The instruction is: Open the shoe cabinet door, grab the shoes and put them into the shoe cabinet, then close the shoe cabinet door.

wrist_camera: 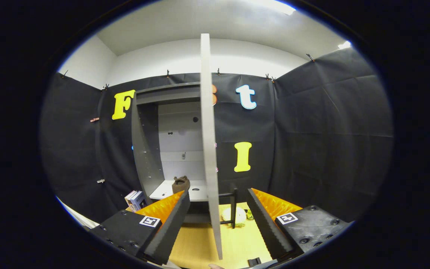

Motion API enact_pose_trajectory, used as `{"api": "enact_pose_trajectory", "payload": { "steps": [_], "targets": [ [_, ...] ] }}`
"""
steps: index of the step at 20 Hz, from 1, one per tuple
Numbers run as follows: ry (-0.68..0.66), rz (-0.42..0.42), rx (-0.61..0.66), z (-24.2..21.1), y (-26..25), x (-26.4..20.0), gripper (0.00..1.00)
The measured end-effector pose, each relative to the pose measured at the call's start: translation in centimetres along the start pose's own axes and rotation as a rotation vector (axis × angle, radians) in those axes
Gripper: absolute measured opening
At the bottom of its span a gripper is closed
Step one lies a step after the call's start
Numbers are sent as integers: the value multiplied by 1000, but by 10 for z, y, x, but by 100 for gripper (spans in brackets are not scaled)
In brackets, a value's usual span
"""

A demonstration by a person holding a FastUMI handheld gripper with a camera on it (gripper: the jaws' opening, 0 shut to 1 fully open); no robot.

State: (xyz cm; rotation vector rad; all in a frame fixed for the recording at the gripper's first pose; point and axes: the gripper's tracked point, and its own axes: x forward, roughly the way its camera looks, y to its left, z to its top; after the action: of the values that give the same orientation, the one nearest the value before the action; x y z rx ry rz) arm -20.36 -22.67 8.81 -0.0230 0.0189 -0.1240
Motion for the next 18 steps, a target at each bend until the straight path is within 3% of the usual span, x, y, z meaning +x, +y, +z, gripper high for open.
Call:
{"api": "enact_pose_trajectory", "payload": {
  "steps": [7,11,18],
  "targets": [
    [-36,-37,8,8,-48,18,98],
    [14,-63,45,-3,-76,34,97],
    [69,-22,40,-21,-79,59,98]
  ]
}}
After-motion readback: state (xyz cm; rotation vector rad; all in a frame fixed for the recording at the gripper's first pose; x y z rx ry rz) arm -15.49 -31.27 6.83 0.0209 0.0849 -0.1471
